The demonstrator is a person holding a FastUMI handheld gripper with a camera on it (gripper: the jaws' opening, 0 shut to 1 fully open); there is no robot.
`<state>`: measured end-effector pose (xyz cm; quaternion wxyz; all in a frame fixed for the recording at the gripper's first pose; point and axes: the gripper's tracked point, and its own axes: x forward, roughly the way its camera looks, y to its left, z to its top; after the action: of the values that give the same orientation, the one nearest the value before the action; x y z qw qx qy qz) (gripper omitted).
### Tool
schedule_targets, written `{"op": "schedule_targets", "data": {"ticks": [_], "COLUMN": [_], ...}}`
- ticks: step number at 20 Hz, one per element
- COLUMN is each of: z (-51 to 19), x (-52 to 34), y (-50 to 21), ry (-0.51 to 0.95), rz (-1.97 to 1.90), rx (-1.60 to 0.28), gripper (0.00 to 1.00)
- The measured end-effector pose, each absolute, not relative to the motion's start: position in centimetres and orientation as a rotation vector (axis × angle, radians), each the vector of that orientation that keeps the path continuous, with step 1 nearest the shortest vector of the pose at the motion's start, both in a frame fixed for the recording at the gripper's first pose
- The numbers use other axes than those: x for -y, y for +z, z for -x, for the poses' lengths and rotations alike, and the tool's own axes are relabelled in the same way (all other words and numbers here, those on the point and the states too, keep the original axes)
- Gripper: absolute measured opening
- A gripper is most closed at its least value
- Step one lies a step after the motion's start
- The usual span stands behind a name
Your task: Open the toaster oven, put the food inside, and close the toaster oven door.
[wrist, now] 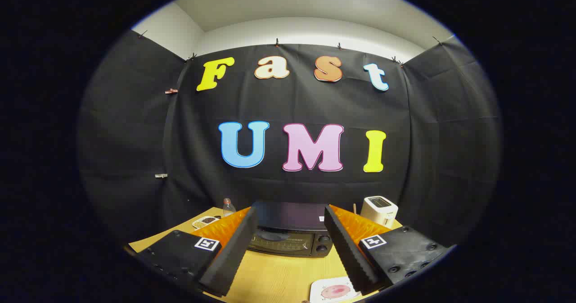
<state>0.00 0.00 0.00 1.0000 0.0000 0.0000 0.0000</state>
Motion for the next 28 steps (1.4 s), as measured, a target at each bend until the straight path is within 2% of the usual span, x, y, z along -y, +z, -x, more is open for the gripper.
{"op": "schedule_targets", "data": {"ticks": [15, 28], "z": [1.1, -1.9], "x": [-0.5, -2.4], "y": [0.0, -1.7], "ry": [-0.043, -0.082], "rz": [0.027, 0.036], "rx": [0.006, -0.027], "gripper": [0.98, 0.98]}}
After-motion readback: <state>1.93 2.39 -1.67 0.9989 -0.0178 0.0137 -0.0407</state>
